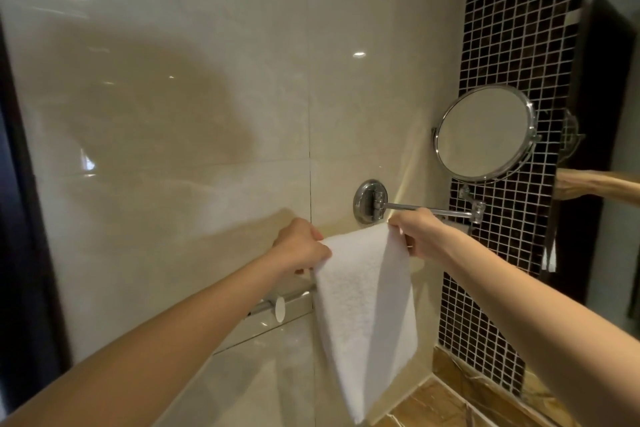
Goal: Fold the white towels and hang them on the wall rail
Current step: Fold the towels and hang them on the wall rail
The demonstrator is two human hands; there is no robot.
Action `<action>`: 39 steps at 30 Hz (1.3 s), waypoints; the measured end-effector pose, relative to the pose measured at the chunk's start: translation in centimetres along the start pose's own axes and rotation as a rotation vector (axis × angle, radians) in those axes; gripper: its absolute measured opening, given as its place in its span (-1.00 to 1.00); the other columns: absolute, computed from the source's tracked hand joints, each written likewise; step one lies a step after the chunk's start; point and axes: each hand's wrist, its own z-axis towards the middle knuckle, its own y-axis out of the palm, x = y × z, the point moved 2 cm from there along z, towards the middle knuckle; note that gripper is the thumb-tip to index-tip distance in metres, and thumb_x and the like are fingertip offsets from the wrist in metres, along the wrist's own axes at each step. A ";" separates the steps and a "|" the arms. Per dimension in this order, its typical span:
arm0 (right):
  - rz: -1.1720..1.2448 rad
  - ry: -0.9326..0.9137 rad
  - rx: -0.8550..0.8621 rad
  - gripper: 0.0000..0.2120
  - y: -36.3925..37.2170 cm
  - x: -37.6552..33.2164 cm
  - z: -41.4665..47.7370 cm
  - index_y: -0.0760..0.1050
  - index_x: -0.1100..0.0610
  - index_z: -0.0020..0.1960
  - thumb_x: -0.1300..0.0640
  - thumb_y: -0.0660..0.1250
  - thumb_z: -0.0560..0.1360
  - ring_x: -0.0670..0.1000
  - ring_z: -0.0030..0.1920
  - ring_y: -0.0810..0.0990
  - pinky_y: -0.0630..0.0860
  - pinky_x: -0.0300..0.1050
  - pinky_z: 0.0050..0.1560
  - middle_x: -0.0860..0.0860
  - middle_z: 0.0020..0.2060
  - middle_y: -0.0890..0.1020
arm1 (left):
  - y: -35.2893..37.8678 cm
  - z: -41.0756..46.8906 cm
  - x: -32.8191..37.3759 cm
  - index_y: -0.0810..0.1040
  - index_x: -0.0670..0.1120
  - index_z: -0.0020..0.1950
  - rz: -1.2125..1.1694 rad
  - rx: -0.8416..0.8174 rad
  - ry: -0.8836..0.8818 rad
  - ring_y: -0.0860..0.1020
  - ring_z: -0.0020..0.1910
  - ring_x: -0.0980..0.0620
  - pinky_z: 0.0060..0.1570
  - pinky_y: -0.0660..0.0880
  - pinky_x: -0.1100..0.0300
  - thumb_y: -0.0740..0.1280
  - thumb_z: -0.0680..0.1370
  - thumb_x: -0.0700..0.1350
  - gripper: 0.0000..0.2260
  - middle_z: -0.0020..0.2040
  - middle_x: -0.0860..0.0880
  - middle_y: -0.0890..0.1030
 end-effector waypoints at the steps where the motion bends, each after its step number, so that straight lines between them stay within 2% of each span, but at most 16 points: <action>1: 0.001 0.006 -0.006 -0.68 0.0 0.1 0.0 0.36 0.35 0.21 0.31 0.25 0.48 0.12 -0.21 0.52 0.51 0.00 -0.18 0.20 -0.12 0.48 | 0.0 0.1 -0.2 0.53 -0.09 0.16 0.051 0.011 0.019 0.59 0.04 -0.06 -0.10 0.54 0.17 0.43 0.43 -0.12 -0.68 0.10 -0.09 0.58; 4: -0.026 0.016 -0.015 -0.74 0.1 0.9 0.1 0.42 0.35 0.19 0.36 0.24 0.51 0.11 -0.22 0.51 0.53 -0.01 -0.18 0.19 -0.15 0.48 | 0.0 -0.1 -0.9 0.57 -0.05 0.16 0.171 0.042 0.068 0.54 0.14 -0.05 0.10 0.48 0.16 0.41 0.45 -0.06 -0.70 0.18 -0.05 0.57; 7: -0.068 0.004 -0.016 -0.74 0.4 1.8 0.3 0.44 0.36 0.20 0.38 0.22 0.52 0.11 -0.22 0.51 0.53 0.03 -0.13 0.20 -0.15 0.49 | 0.6 -0.7 -1.6 0.56 0.01 0.16 0.260 0.034 0.096 0.52 0.16 -0.07 0.13 0.46 0.11 0.38 0.45 0.03 -0.70 0.18 0.00 0.54; 10: -0.107 -0.012 -0.002 -0.75 0.8 2.7 0.5 0.45 0.38 0.19 0.39 0.23 0.52 0.14 -0.12 0.52 0.54 0.07 0.05 0.24 -0.07 0.51 | 1.3 -0.7 -2.6 0.53 0.15 0.15 0.368 0.020 0.077 0.51 0.16 -0.09 0.16 0.44 -0.04 0.33 0.39 0.18 -0.65 0.21 0.03 0.53; 12: -0.141 -0.034 0.032 -0.77 1.0 3.2 1.0 0.47 0.39 0.16 0.39 0.25 0.51 0.15 -0.10 0.55 0.56 0.10 0.07 0.26 -0.05 0.54 | 1.9 -0.7 -3.0 0.51 0.15 0.22 0.431 0.012 0.070 0.49 0.20 -0.12 0.19 0.38 0.01 0.33 0.44 0.17 -0.64 0.23 0.01 0.52; 14: -0.174 -0.055 0.076 -0.84 1.1 3.9 1.6 0.53 0.37 0.05 0.39 0.28 0.49 0.17 -0.08 0.60 0.59 0.14 0.06 0.27 -0.05 0.59 | 2.4 -0.8 -3.1 0.49 0.09 0.28 0.473 0.015 0.102 0.47 0.24 -0.12 0.15 0.33 0.05 0.32 0.50 0.13 -0.64 0.25 -0.01 0.51; 16: -0.236 -0.085 0.117 -0.92 1.2 4.4 1.9 0.58 0.27 -0.15 0.36 0.31 0.47 0.20 -0.04 0.63 0.60 0.17 0.04 0.25 -0.08 0.63 | 2.8 -0.9 -3.1 0.50 0.06 0.27 0.497 0.033 0.137 0.47 0.23 -0.12 0.14 0.33 0.05 0.31 0.51 0.12 -0.65 0.23 -0.03 0.54; 18: -0.374 -0.142 0.136 -0.84 1.2 4.7 2.0 0.57 0.17 -0.27 0.31 0.33 0.47 0.19 -0.02 0.63 0.58 0.11 0.09 0.20 -0.12 0.66 | 3.0 -1.0 -3.1 0.53 0.04 0.22 0.538 0.041 0.160 0.48 0.21 -0.13 0.10 0.31 0.05 0.30 0.52 0.13 -0.67 0.18 -0.04 0.56; 20: -0.519 -0.214 0.132 -0.85 1.4 5.1 1.9 0.62 0.20 -0.22 0.31 0.31 0.46 0.16 -0.03 0.62 0.56 0.04 0.09 0.17 -0.14 0.67 | 3.2 -1.0 -3.2 0.55 0.04 0.19 0.587 0.046 0.188 0.48 0.19 -0.13 0.02 0.28 0.06 0.29 0.51 0.14 -0.68 0.18 -0.03 0.54; 23: -0.702 -0.329 0.091 -0.85 1.8 5.6 1.8 0.62 0.25 -0.13 0.29 0.27 0.45 0.15 -0.11 0.62 0.58 0.08 0.02 0.17 -0.16 0.66 | 3.4 -0.9 -3.1 0.56 -0.01 0.15 0.647 0.064 0.249 0.49 0.16 -0.13 0.08 0.33 0.05 0.28 0.52 0.13 -0.69 0.16 -0.05 0.54; 27: -0.909 -0.573 0.060 -0.80 2.6 4.9 0.8 0.58 0.15 0.02 0.09 0.23 0.52 0.17 0.02 0.54 0.50 0.07 0.08 0.14 0.03 0.55 | 3.9 -1.2 -2.9 0.51 -0.07 0.18 0.762 0.115 0.369 0.50 0.13 -0.14 0.07 0.33 0.03 0.23 0.54 0.08 -0.69 0.13 -0.08 0.56; 29: -0.936 -0.722 -0.027 -0.73 3.5 4.2 -0.2 0.57 0.13 0.11 0.03 0.19 0.56 0.15 0.09 0.53 0.46 0.05 0.13 0.12 0.11 0.54 | 4.3 -1.5 -2.9 0.51 -0.06 0.08 0.821 0.134 0.407 0.52 0.09 -0.14 0.01 0.31 0.05 0.21 0.55 0.06 -0.75 0.09 -0.08 0.59; 31: -0.978 -0.777 -0.172 -0.70 4.7 3.7 -1.3 0.56 0.13 0.13 0.02 0.13 0.59 0.14 0.12 0.54 0.44 0.04 0.14 0.10 0.13 0.56 | 4.6 -1.7 -2.9 0.49 -0.04 0.03 0.886 0.154 0.424 0.52 0.07 -0.14 0.01 0.29 0.04 0.19 0.57 0.06 -0.79 0.06 -0.08 0.59; 33: -1.007 -0.774 -0.249 -0.64 5.9 4.0 -1.7 0.55 0.17 -0.06 -0.01 0.05 0.58 0.18 0.04 0.55 0.45 0.05 0.03 0.14 -0.01 0.60 | 4.8 -1.9 -2.7 0.48 -0.04 0.06 0.917 0.179 0.424 0.51 0.09 -0.13 0.03 0.28 0.03 0.18 0.58 0.04 -0.80 0.07 -0.07 0.58; 36: -1.033 -0.745 -0.227 -0.61 6.6 5.2 -1.5 0.38 0.11 -0.28 -0.05 -0.01 0.60 0.16 -0.06 0.54 0.39 -0.01 -0.16 0.14 -0.15 0.61 | 5.3 -2.0 -2.8 0.46 -0.03 0.10 0.962 0.222 0.423 0.51 0.08 -0.11 -0.05 0.23 0.04 0.16 0.60 0.04 -0.80 0.08 -0.06 0.57; 39: -0.986 -0.797 -0.200 -0.61 6.7 6.1 -1.2 0.31 0.06 -0.33 0.00 0.01 0.63 0.17 -0.13 0.51 0.39 -0.01 -0.08 0.13 -0.21 0.60 | 5.7 -2.1 -3.1 0.46 0.01 0.10 0.974 0.269 0.422 0.52 0.07 -0.09 -0.02 0.24 0.03 0.19 0.60 0.00 -0.86 0.06 -0.04 0.57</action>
